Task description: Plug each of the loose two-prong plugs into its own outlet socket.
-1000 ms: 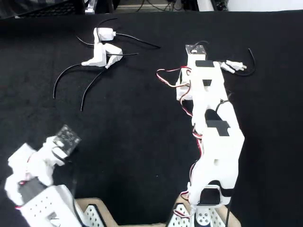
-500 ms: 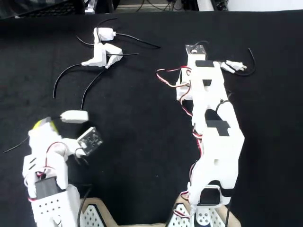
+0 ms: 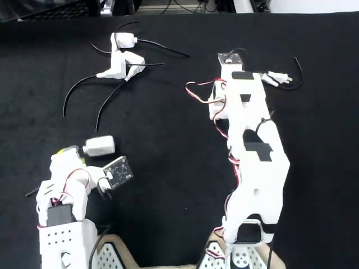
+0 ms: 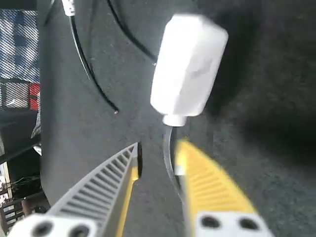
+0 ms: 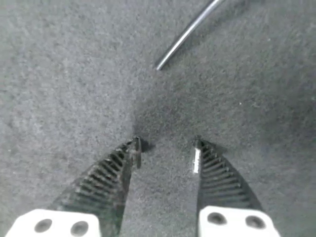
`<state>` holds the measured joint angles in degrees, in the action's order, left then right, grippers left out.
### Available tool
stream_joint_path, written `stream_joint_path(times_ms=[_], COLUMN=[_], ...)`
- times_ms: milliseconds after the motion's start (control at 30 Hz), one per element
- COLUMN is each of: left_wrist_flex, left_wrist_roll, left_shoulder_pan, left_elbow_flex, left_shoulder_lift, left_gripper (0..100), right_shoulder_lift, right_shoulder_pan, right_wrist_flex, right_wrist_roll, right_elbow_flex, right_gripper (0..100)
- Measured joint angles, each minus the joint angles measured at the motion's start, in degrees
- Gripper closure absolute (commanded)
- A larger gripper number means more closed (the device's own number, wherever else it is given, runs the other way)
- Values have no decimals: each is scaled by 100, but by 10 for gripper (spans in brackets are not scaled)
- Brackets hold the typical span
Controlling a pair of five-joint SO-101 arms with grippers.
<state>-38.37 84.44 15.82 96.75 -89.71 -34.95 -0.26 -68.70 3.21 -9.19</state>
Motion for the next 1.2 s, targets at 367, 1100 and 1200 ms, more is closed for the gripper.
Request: stream_joint_path(times_ms=[367, 1100, 1200], left_wrist_flex=[2426, 2646, 2163], left_wrist_roll=[-580, -4369, -4615], left_shoulder_pan=[-18, 2892, 3253], left_elbow_flex=[0, -2514, -3165], left_shoulder_lift=[35, 3543, 4536], left_gripper=[791, 823, 823], right_shoulder_lift=[0, 0, 0], right_shoulder_pan=[0, 0, -44], right_wrist_flex=[0, 0, -9], right_wrist_roll=[44, 132, 360], right_elbow_flex=[0, 0, 0], right_gripper=[839, 835, 829])
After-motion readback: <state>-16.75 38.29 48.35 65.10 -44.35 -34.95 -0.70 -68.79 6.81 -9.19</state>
